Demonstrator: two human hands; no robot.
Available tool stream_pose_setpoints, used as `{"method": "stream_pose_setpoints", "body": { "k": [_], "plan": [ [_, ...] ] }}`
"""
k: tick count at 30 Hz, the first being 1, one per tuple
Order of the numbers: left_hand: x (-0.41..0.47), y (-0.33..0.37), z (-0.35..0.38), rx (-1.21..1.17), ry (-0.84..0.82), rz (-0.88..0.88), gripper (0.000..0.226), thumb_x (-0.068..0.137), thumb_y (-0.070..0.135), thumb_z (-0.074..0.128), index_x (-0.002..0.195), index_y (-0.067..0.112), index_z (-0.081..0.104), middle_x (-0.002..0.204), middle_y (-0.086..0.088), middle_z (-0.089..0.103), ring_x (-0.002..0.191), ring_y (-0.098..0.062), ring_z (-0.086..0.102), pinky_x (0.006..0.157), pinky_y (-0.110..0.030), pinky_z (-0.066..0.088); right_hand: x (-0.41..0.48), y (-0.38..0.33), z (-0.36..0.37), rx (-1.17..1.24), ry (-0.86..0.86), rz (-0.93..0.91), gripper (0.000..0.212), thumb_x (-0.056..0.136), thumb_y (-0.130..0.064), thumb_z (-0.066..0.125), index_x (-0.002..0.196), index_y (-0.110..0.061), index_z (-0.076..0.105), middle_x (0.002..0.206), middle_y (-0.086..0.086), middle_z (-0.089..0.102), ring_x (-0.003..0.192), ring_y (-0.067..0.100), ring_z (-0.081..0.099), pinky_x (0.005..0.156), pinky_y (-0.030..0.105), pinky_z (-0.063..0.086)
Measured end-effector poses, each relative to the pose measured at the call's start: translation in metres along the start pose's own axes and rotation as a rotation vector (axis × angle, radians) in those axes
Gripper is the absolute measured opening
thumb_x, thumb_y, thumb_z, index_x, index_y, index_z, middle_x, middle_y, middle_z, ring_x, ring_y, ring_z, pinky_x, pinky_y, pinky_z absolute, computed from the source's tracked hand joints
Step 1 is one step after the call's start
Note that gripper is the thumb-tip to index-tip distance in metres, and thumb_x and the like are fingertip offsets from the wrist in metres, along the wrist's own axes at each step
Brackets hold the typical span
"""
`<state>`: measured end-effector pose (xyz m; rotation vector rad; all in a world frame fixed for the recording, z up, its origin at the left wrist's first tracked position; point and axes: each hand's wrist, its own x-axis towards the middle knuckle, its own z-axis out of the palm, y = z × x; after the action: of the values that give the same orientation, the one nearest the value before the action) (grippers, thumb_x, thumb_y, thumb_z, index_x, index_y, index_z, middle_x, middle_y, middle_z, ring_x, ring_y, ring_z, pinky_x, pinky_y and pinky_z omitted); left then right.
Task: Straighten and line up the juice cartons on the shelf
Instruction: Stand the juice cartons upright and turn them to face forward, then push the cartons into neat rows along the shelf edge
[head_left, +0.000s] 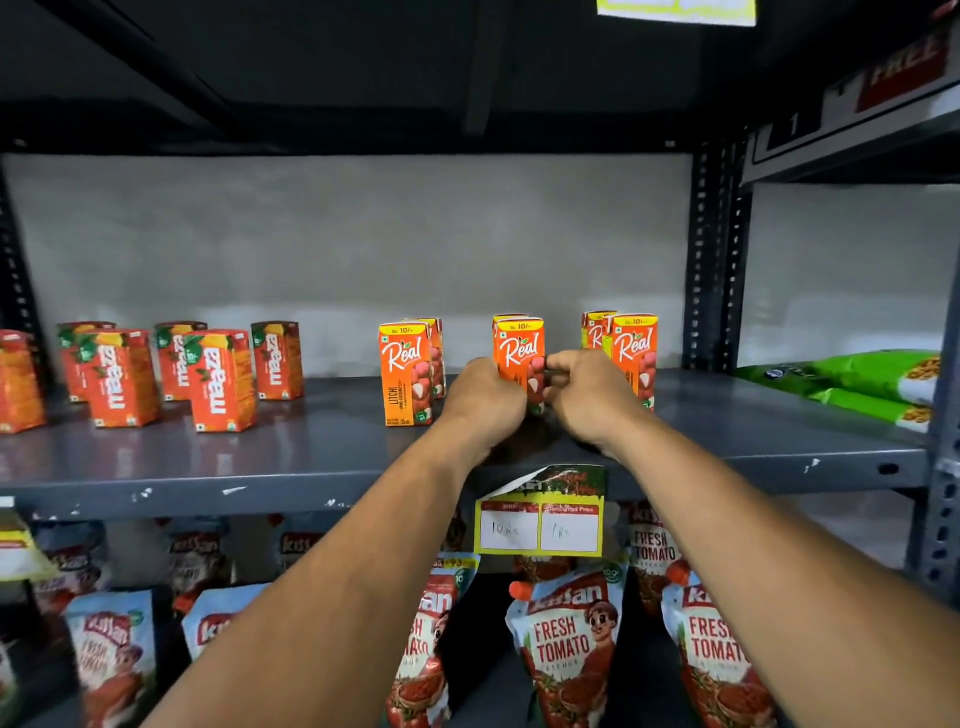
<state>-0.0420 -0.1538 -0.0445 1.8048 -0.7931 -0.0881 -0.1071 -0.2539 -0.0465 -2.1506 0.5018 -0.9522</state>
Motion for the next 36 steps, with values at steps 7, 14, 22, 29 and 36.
{"method": "stream_pose_setpoints", "body": {
  "k": [7,14,22,29,36],
  "plan": [
    [-0.045,-0.001,-0.04,-0.054,0.163,0.181,0.032,0.09,0.0,0.048,0.101,0.026,0.064,0.114,0.003,0.065,0.107,-0.014,0.057,0.095,-0.029,0.047,-0.016,-0.012,-0.01,-0.115,0.299,-0.162,0.041,0.09,-0.001,0.051,0.129,-0.013,0.057,0.127,0.005,0.064,0.115,0.021,0.06,0.095,0.029,0.046],
    [-0.03,-0.029,-0.106,-0.079,0.303,-0.081,0.04,0.086,0.005,0.046,0.126,0.009,0.049,0.125,-0.018,0.06,0.113,-0.032,0.059,0.089,-0.035,0.047,-0.04,-0.082,0.045,-0.104,-0.038,-0.169,0.032,0.091,-0.006,0.048,0.121,-0.01,0.059,0.119,0.008,0.064,0.109,0.026,0.061,0.093,0.037,0.049],
    [-0.007,-0.041,-0.106,0.018,0.055,-0.027,0.034,0.064,0.025,0.048,0.081,0.005,0.07,0.088,-0.019,0.074,0.085,-0.035,0.069,0.086,-0.053,0.055,-0.036,-0.086,0.074,-0.141,-0.167,0.005,0.018,0.089,-0.006,0.047,0.097,-0.014,0.06,0.094,0.005,0.064,0.09,0.025,0.059,0.058,0.028,0.039],
    [-0.021,-0.034,-0.113,0.009,0.055,-0.018,0.048,0.068,0.024,0.043,0.107,0.006,0.063,0.109,-0.019,0.069,0.102,-0.036,0.065,0.09,-0.047,0.054,-0.034,-0.079,0.078,-0.163,-0.037,-0.027,0.03,0.089,-0.007,0.049,0.115,-0.016,0.061,0.12,0.008,0.067,0.104,0.027,0.061,0.082,0.03,0.046],
    [-0.029,-0.072,-0.224,-0.034,0.623,0.244,0.05,0.087,-0.002,0.047,0.136,0.011,0.045,0.132,0.001,0.05,0.123,-0.012,0.046,0.109,-0.025,0.035,-0.054,-0.126,0.115,-0.192,-0.002,-0.321,0.038,0.091,-0.005,0.048,0.127,-0.015,0.059,0.125,0.005,0.066,0.116,0.023,0.06,0.094,0.022,0.041]
  ]
}}
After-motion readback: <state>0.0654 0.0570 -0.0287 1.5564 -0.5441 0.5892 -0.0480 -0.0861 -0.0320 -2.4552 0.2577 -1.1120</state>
